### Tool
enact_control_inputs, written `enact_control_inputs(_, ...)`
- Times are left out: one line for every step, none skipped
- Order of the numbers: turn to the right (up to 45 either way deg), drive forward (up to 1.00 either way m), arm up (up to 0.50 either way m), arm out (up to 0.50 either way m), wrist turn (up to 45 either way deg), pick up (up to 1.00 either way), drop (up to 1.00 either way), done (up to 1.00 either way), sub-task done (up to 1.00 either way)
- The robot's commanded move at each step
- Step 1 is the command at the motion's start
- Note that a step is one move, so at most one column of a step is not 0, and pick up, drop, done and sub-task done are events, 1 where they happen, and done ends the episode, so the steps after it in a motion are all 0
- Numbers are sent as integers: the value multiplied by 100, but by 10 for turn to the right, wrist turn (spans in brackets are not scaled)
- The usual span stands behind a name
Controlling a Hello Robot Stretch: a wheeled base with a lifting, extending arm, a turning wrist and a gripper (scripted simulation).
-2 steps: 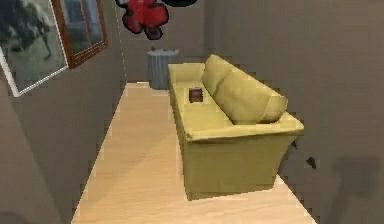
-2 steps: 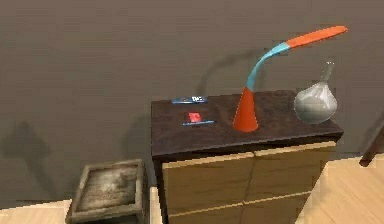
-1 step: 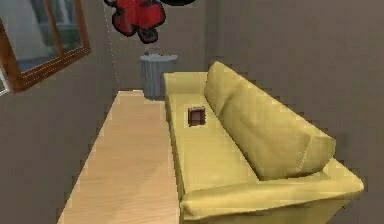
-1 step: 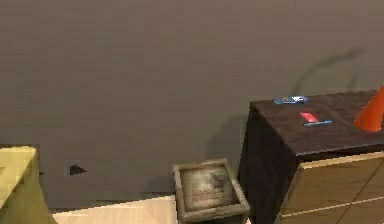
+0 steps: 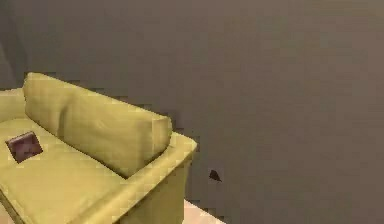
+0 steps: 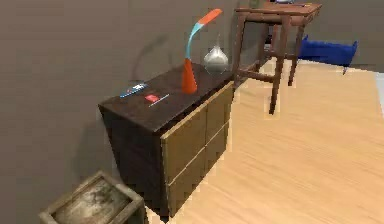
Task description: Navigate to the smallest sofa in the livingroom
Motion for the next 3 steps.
enact_control_inputs(450, 0, 0, 0, 0, 0, 0, 0, 0)
enact_control_inputs(450, 0, 0, 0, 0, 0, 0, 0, 0)
enact_control_inputs(390, 0, 0, 0, 0, 0, 0, 0, 0)
